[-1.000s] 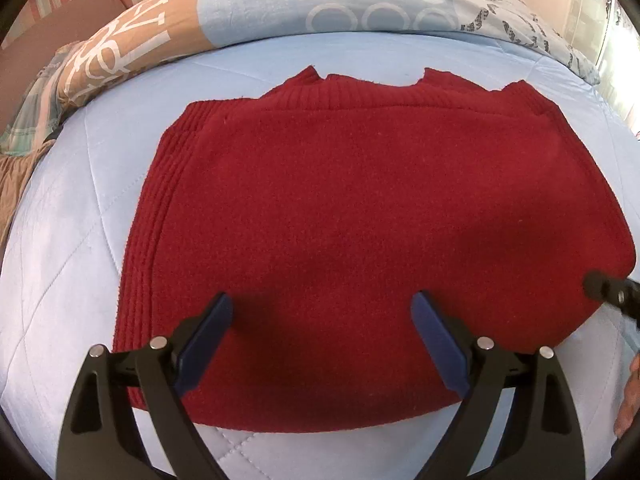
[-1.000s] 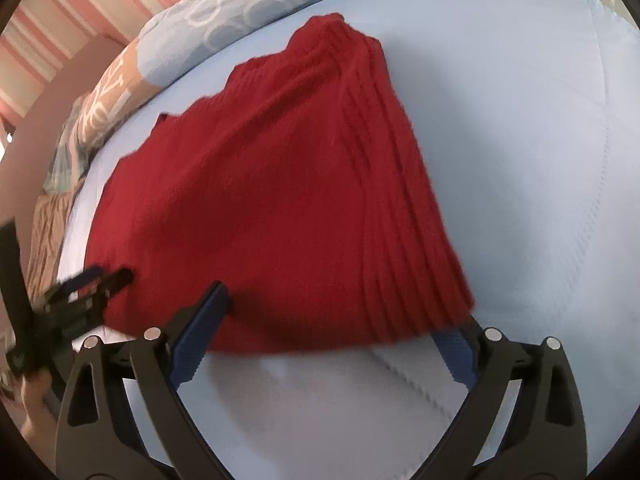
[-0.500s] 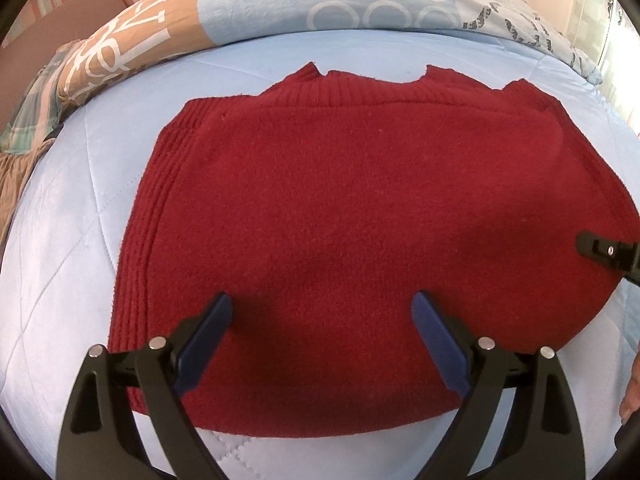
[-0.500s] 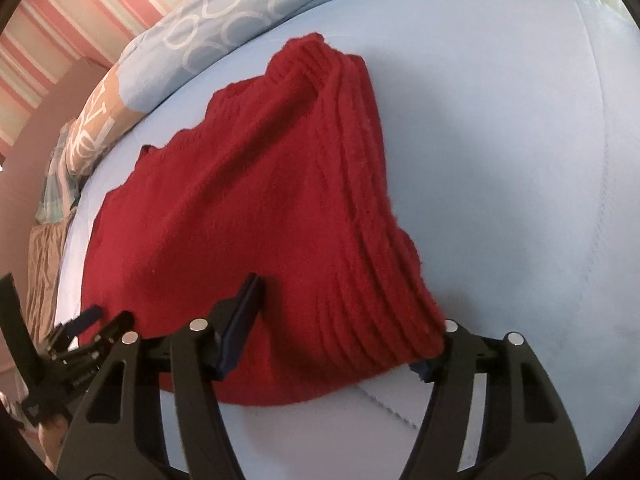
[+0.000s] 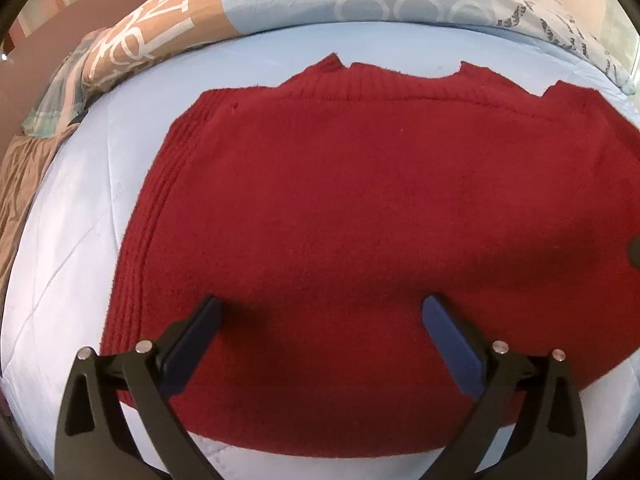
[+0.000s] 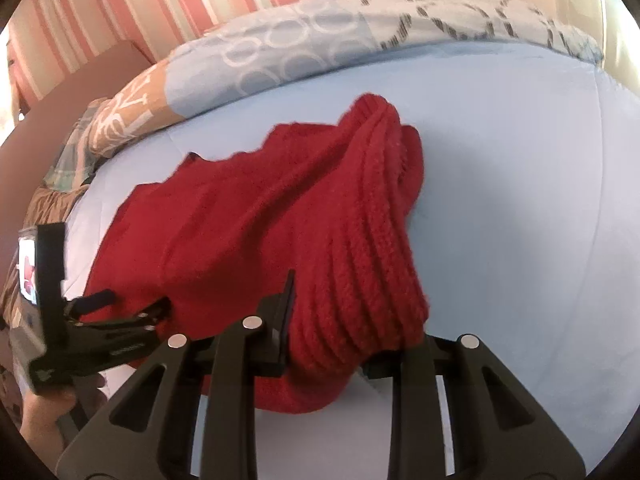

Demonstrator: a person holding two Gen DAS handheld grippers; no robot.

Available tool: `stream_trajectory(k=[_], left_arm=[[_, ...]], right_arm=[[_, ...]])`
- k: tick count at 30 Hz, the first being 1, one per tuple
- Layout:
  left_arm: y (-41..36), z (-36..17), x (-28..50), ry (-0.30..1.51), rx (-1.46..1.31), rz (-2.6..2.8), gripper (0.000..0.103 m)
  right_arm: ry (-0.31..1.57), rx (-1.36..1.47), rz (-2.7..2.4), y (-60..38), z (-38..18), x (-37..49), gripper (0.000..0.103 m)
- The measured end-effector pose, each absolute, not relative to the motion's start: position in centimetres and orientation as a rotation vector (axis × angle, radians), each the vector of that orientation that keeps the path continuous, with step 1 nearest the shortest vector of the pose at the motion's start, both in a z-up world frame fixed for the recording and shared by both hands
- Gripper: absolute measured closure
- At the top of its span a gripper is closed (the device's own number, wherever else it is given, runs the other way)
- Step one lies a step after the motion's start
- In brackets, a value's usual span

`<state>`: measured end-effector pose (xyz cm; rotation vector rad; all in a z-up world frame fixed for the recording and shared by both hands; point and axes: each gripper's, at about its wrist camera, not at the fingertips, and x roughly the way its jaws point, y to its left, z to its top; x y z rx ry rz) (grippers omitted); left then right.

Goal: Fold small clothes
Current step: 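Grasp the sweater's side edge with the right tool and lift it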

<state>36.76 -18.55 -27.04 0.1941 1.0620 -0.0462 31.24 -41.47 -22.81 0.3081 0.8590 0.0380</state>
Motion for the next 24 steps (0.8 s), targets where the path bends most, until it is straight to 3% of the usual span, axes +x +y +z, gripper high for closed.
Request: stream_trajectory(k=[17, 24], left_arm=[[-17.1, -26.9, 36.8, 1.068, 0.158, -0.119, 0.002], [-9.5, -22.9, 36.8, 0.958, 0.179, -0.105, 0.002]], right_arm=[[0.778, 0.347, 0.188, -37.0, -19.4, 32.8, 0.078], [0.771, 0.28, 0.228, -32.6, -18.9, 33.7, 0.078]])
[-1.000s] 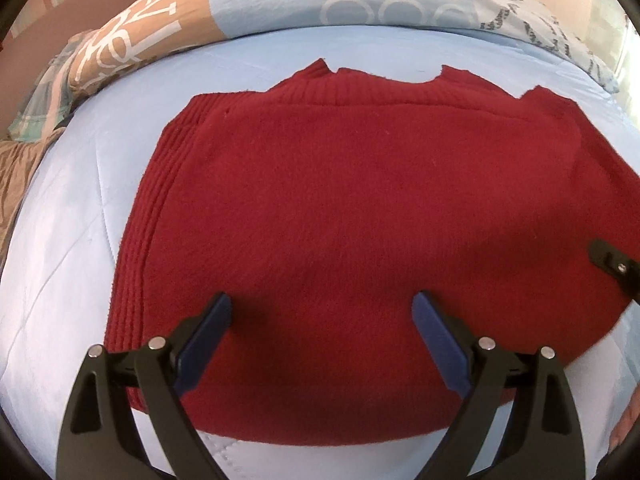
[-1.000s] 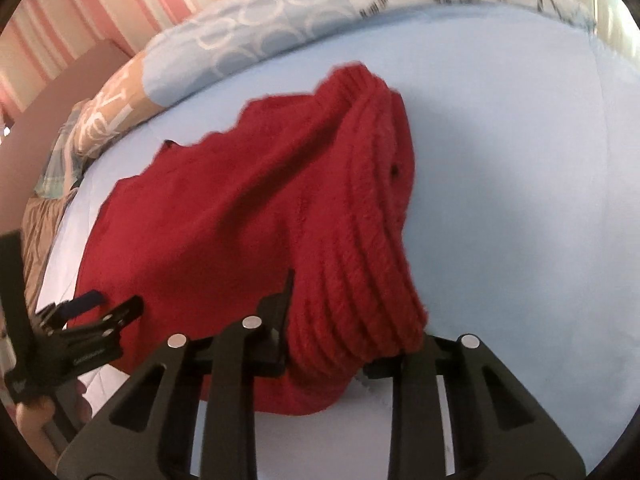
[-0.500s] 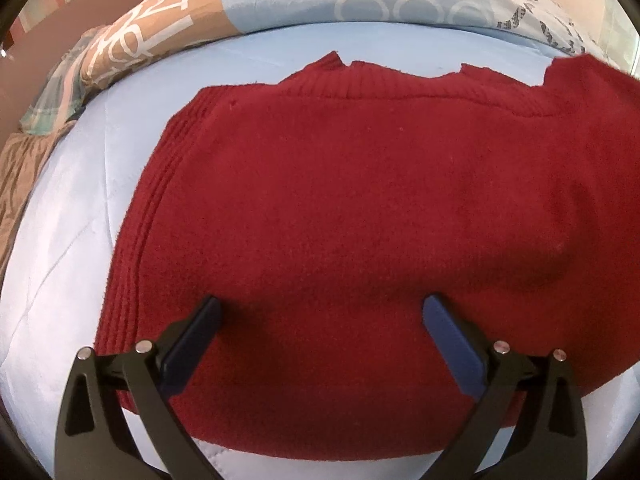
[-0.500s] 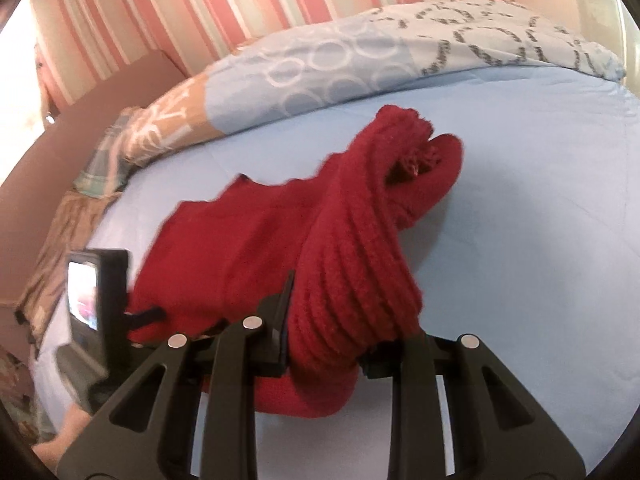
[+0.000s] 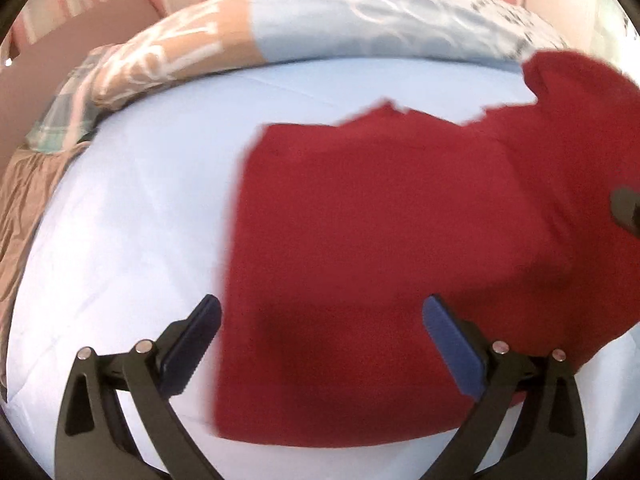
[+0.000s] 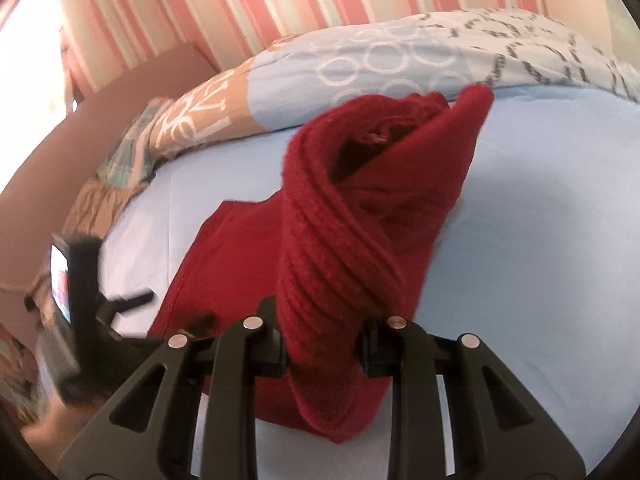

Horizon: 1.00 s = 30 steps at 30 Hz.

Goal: Fold small clothes
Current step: 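Grasp the sweater's side edge with the right tool and lift it, then fold the held side over the sweater and open the right tool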

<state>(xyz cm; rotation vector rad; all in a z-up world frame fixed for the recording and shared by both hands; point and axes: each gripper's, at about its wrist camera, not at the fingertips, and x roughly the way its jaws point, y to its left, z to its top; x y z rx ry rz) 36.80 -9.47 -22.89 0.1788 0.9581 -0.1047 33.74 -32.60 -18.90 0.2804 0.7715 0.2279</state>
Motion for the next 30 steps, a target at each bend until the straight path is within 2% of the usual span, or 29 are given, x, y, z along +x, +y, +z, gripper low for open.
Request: stream_trajectory(k=[8, 13, 20, 30], left_arm=[[-0.8, -24.3, 40.3, 0.906, 0.105, -0.086, 0.002], [0.1, -24.4, 40.6, 0.89, 0.088, -0.099, 0.002], [3.0, -23.4, 39.1, 0.864, 0.113, -0.06, 0.002], [10.2, -22.2, 37.4, 0.894, 0.03, 0.052, 0.002]], right_arm=[[0.776, 0.222, 0.223, -25.7, -19.1, 35.3, 0.08], [0.793, 0.227, 0.225, -21.9, -20.4, 36.0, 0.082], [0.791, 0.038, 0.297, -16.3, -19.6, 35.5, 0.084], [0.969, -0.074, 0.351, -10.6, -23.7, 34.4, 0.084]])
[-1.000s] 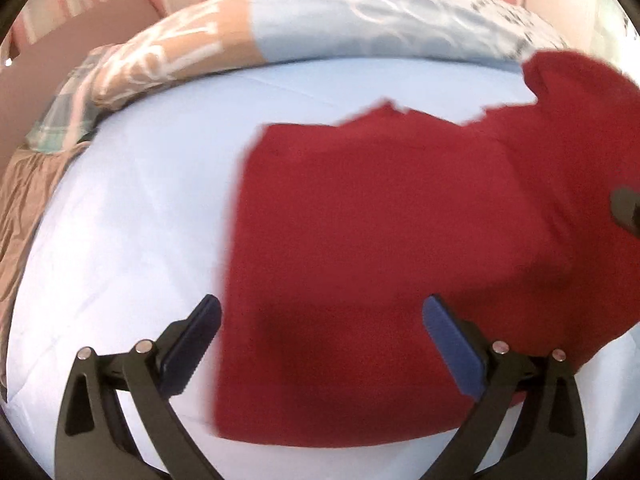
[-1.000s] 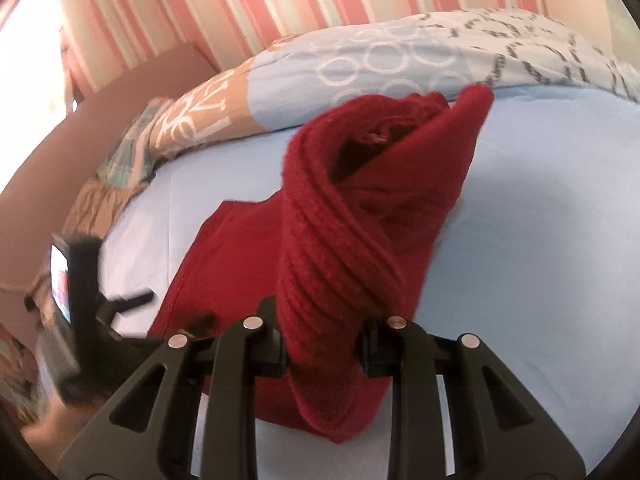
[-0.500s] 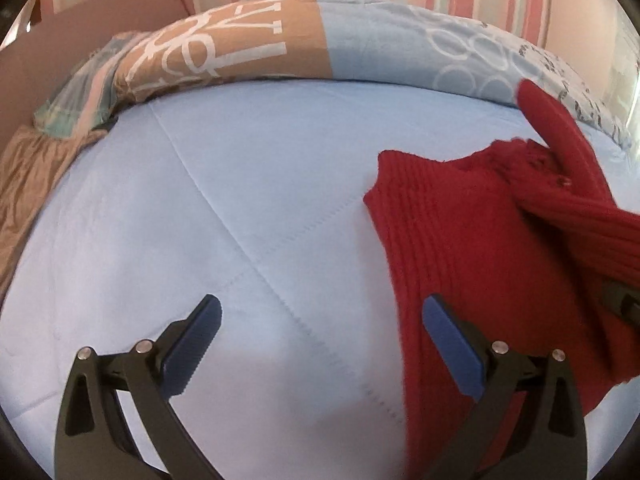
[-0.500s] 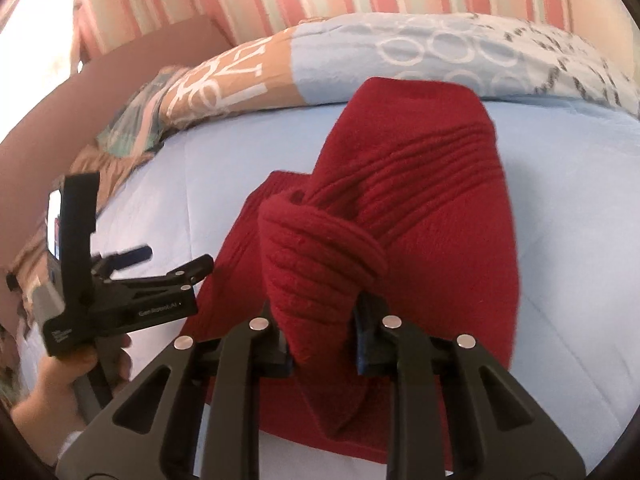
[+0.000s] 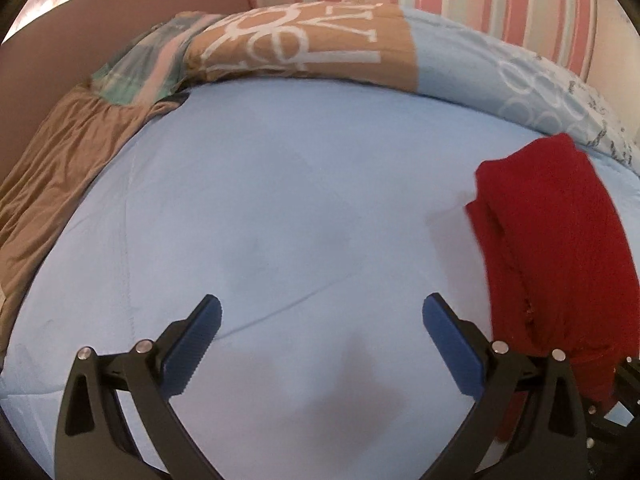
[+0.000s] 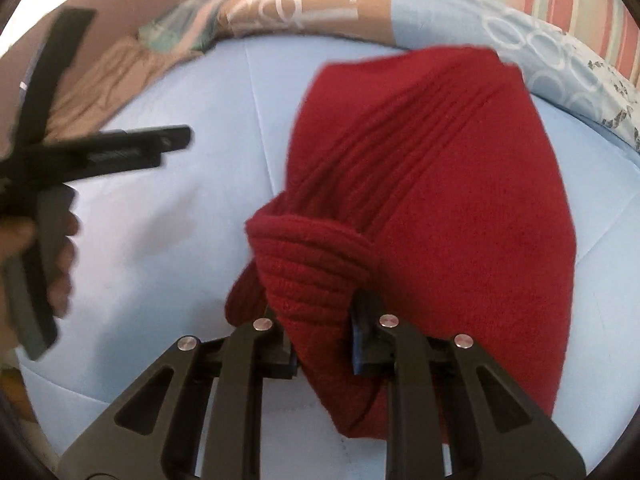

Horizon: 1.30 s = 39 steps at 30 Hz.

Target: Fold small clothes

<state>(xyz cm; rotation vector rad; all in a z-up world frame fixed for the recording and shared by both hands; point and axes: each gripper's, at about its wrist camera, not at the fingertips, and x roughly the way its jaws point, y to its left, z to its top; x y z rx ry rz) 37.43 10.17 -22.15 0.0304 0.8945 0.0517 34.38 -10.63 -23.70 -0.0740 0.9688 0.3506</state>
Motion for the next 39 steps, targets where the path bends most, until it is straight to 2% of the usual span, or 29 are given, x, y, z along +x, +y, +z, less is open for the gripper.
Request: stream_trajectory(k=[2, 4, 5, 6, 9, 17, 26, 28, 30, 32, 34, 36, 39], left_arm=[[10.3, -22.3, 36.9, 0.909, 0.036, 0.04, 0.002], [9.9, -22.2, 36.4, 0.914, 0.047, 0.018, 0.002], [9.7, -22.1, 36.2, 0.916, 0.05, 0.007, 0.002], [9.2, -22.0, 36.0, 0.923, 0.045, -0.014, 0.002], [7.4, -21.8, 35.5, 0.932, 0.039, -0.076, 0.002], [2.4, -21.4, 36.0, 0.952, -0.045, -0.231, 0.002], [0.5, -21.1, 41.0, 0.953, -0.184, -0.328, 0.004], [-0.3, -21.2, 42.3, 0.95, -0.193, -0.346, 0.018], [-0.9, -21.9, 43.7, 0.978, -0.206, -0.374, 0.045], [-1.8, -22.6, 44.7, 1.012, -0.18, -0.401, 0.059], [-2.6, -22.2, 44.8, 0.995, -0.098, -0.393, 0.063], [-3.6, -21.6, 44.6, 0.953, 0.045, -0.365, 0.077], [-3.2, -21.6, 44.9, 0.949, 0.106, -0.363, 0.077]], right_arm=[[0.973, -0.074, 0.36, -10.8, -23.1, 34.6, 0.08], [1.008, -0.08, 0.365, -11.1, -22.3, 34.8, 0.062], [1.02, -0.074, 0.361, -11.6, -21.6, 34.7, 0.049], [1.021, -0.06, 0.358, -12.3, -20.8, 34.5, 0.044], [1.012, -0.039, 0.311, -14.8, -18.7, 33.2, 0.038], [1.021, 0.058, 0.114, -23.2, -17.4, 31.5, 0.037], [1.029, 0.066, -0.022, -28.8, -19.2, 32.3, 0.037], [1.023, 0.061, -0.019, -28.9, -19.4, 32.6, 0.037], [1.015, 0.056, -0.014, -28.9, -19.4, 32.6, 0.037], [1.015, 0.044, -0.012, -28.8, -19.5, 32.7, 0.037], [1.014, 0.033, -0.014, -28.6, -19.6, 32.8, 0.037], [1.015, 0.03, -0.012, -28.6, -19.7, 32.9, 0.037], [1.014, 0.032, -0.012, -28.5, -19.7, 33.2, 0.037]])
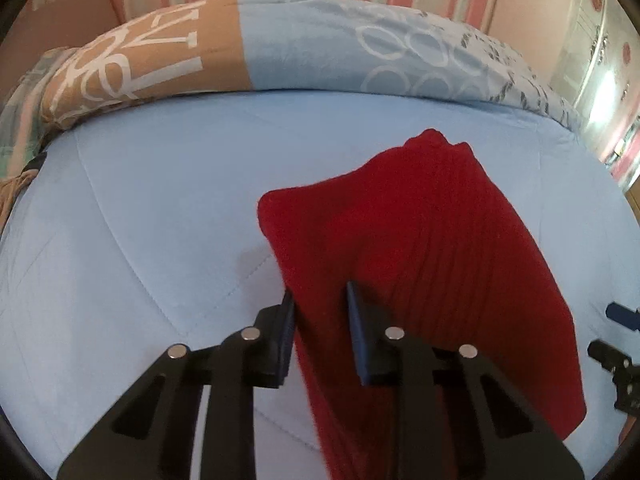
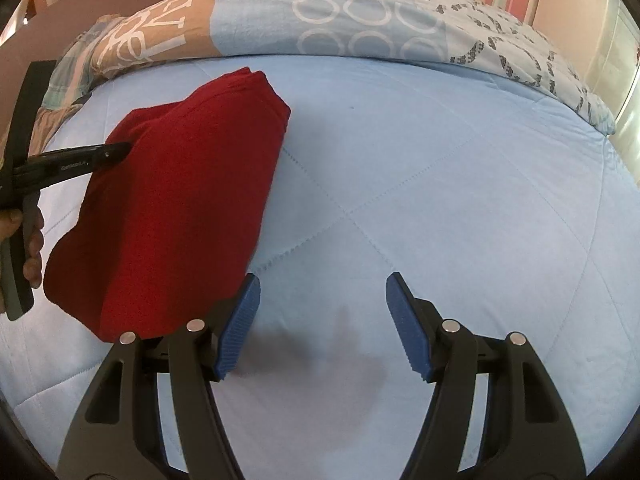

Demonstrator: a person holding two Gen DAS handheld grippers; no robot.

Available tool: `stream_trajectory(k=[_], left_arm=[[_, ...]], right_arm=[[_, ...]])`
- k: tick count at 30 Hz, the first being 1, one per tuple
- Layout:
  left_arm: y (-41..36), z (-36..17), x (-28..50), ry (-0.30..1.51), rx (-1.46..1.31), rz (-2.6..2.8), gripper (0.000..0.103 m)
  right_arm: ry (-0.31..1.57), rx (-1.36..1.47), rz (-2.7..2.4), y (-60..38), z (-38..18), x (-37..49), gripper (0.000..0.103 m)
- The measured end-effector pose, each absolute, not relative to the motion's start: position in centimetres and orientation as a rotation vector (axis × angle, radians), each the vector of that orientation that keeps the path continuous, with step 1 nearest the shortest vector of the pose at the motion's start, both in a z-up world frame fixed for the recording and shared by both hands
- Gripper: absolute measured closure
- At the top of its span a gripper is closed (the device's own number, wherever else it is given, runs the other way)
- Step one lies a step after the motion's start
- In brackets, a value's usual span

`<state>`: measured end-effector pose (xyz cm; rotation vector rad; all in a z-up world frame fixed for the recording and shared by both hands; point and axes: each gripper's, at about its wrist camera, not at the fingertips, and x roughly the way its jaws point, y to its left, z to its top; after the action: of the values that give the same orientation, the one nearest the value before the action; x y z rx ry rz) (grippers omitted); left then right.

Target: Fold small clothes

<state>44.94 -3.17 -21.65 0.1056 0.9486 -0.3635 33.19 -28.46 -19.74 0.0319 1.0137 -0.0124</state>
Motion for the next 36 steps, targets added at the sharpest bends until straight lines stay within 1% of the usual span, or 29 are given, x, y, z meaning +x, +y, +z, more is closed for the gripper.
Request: stream_trajectory(k=[1, 2, 3, 4, 5, 6, 7, 8, 10, 12, 16, 19, 21, 25, 27, 29, 31, 33, 34, 36], left_arm=[[-2.8, -22.0, 45.0, 0.954, 0.111, -0.364, 0.077], [-2.6, -22.5, 44.9, 0.957, 0.139, -0.357, 0.073], [-2.3, -22.8, 44.7, 0.955, 0.157, -0.348, 0.066], [-2.2, -22.8, 44.6, 0.948, 0.164, -0.337, 0.062], [-1.8, -22.3, 44.1, 0.935, 0.156, -0.337, 0.053], [-1.6, -22.0, 43.8, 0.93, 0.151, -0.336, 0.041], [-1.4, -21.5, 43.3, 0.926, 0.151, -0.329, 0.036], [-1.0, -21.0, 42.4, 0.924, 0.152, -0.32, 0.033], [-0.6, -20.3, 40.3, 0.931, 0.141, -0.325, 0.032], [-0.8, -20.2, 38.3, 0.94, 0.131, -0.338, 0.027], [-2.0, -21.6, 35.1, 0.94, 0.221, -0.319, 0.027], [-1.6, -23.9, 35.1, 0.982, 0.235, -0.271, 0.026], [-1.0, -24.7, 35.4, 0.991, 0.2, -0.267, 0.026], [-0.8, -25.3, 35.1, 0.971, 0.225, -0.258, 0.022], [-0.6, -25.6, 35.2, 0.976, 0.222, -0.259, 0.019], [-0.4, -25.4, 35.3, 0.986, 0.209, -0.27, 0.019], [-0.4, -24.6, 35.0, 0.985, 0.211, -0.28, 0.019], [-0.5, -23.9, 35.1, 0.999, 0.204, -0.285, 0.014], [-0.4, -23.6, 35.1, 1.01, 0.185, -0.291, 0.013], [-0.1, -23.4, 35.3, 1.062, 0.066, -0.36, 0.012]], right_arm=[[1.017, 0.033, -0.011, -28.4, -19.8, 33.3, 0.037], [1.018, 0.033, -0.011, -28.4, -20.0, 33.5, 0.037], [1.021, 0.035, -0.012, -28.3, -20.1, 33.6, 0.037], [1.023, 0.04, -0.01, -28.2, -20.1, 33.8, 0.037], [1.021, 0.047, -0.004, -28.2, -20.1, 33.9, 0.037], [1.012, 0.055, 0.004, -28.1, -19.8, 33.9, 0.037], [1.004, 0.065, 0.016, -28.0, -19.6, 34.0, 0.037], [0.997, 0.075, 0.027, -27.9, -19.3, 34.1, 0.037], [0.984, 0.102, 0.057, -27.4, -18.6, 34.3, 0.036], [0.986, 0.115, 0.083, -26.8, -18.3, 34.6, 0.036], [0.997, 0.091, 0.116, -25.3, -18.5, 34.8, 0.036], [1.0, 0.074, 0.117, -24.7, -19.0, 34.7, 0.035], [1.007, 0.062, 0.11, -24.6, -19.7, 34.7, 0.032], [1.025, 0.033, 0.103, -24.7, -21.7, 34.9, 0.03], [1.03, 0.028, 0.098, -25.0, -22.5, 35.1, 0.024], [1.041, 0.035, 0.106, -25.2, -22.7, 35.3, 0.024], [1.033, 0.042, 0.127, -25.5, -21.6, 35.4, 0.024], [0.987, 0.041, 0.135, -25.9, -19.8, 34.9, 0.023], [0.966, 0.038, 0.131, -26.3, -19.0, 34.8, 0.023], [0.956, 0.04, 0.123, -26.9, -18.4, 34.8, 0.023]])
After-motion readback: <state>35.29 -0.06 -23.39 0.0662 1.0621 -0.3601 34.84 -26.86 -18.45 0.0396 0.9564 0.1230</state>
